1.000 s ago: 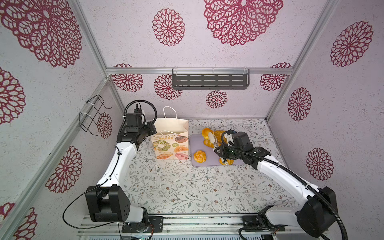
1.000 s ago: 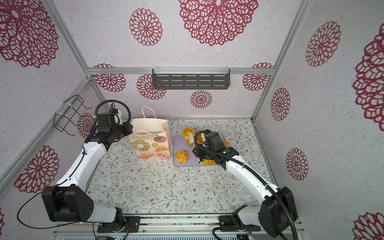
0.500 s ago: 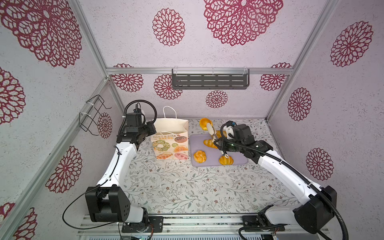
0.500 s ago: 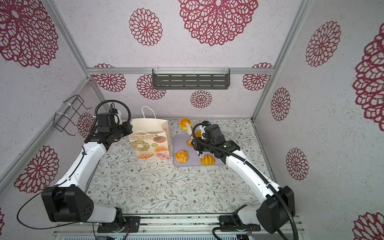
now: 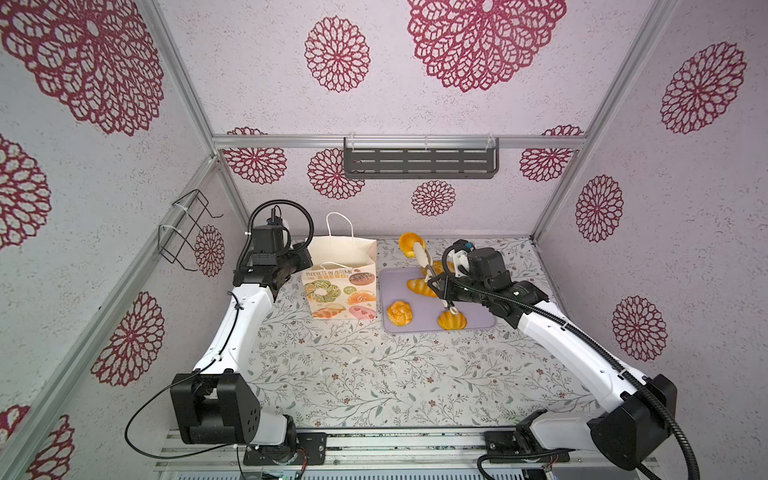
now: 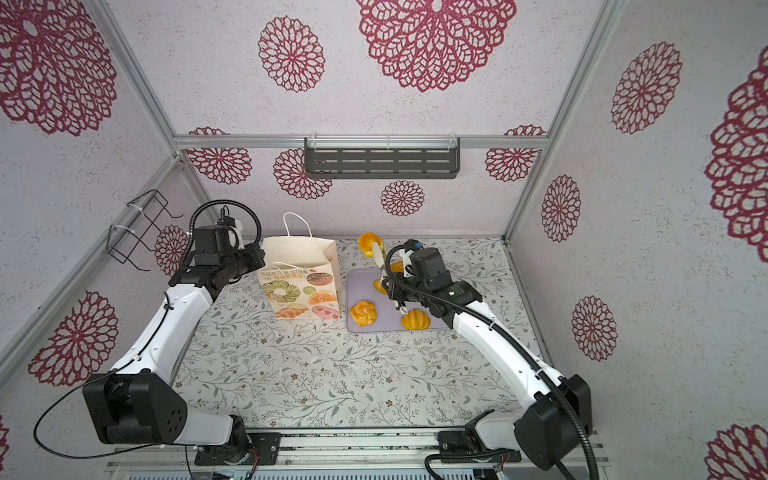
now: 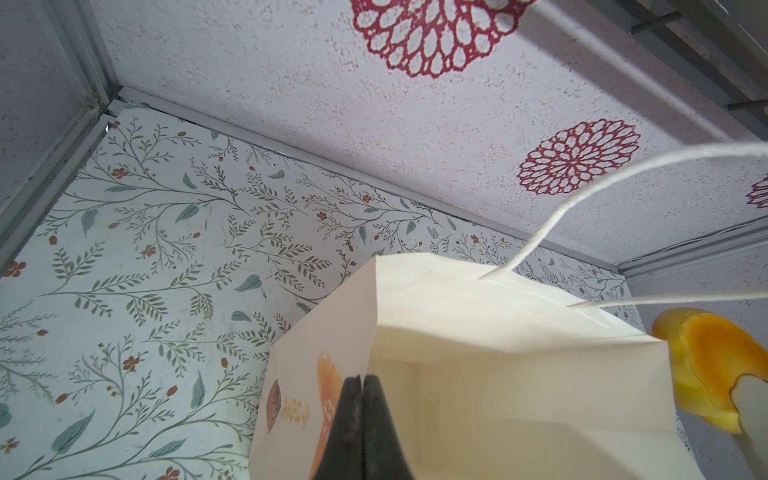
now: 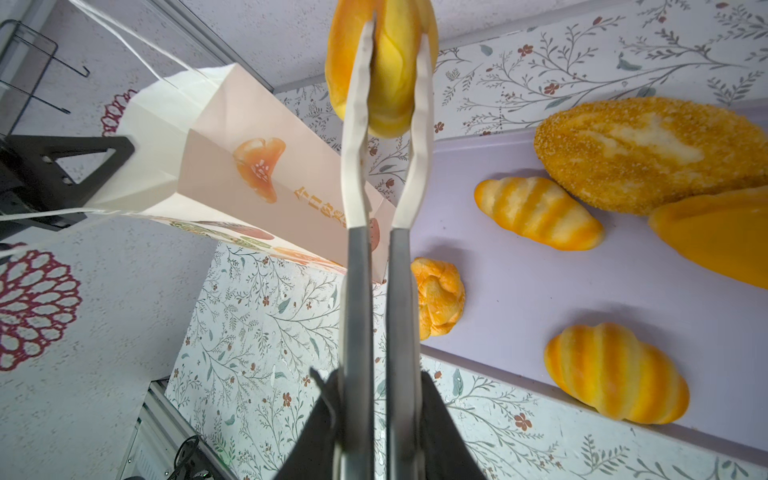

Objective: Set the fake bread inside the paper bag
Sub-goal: 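Lift the yellow tart with the tongs in the right gripper, then carry the tart in the tongs over the bag's opening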

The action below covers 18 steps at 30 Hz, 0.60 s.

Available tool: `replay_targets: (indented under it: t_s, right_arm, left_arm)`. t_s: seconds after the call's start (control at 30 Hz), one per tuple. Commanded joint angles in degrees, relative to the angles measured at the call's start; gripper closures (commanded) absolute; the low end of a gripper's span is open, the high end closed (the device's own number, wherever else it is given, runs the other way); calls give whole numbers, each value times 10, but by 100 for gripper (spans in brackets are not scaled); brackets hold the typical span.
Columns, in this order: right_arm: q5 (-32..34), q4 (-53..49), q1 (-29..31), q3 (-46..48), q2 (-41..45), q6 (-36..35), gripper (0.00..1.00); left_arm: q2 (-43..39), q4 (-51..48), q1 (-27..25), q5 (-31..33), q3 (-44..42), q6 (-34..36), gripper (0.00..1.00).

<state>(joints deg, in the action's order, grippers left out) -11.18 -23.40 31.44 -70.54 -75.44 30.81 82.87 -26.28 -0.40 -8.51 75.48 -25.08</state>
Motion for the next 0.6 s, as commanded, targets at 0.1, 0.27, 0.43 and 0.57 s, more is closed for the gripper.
replay_targets:
  t_s: [0.1,0.27,0.43,0.57]
  right_arm:
    - [-11,54,1,-32,28,-27,85]
    - [-26,73,3,-38,31,-35,87]
    - [-30,77,14,-55,30,-53,87]
    - [-30,78,29,-68,27,-68,87]
  left_arm:
    - [-17,8,-3,-3,-2,8,100]
    - [-17,8,-3,-3,-2,7,100]
    - [-18,8,-3,-5,-2,7,100]
    - [-17,7,-3,-7,-1,6,100]
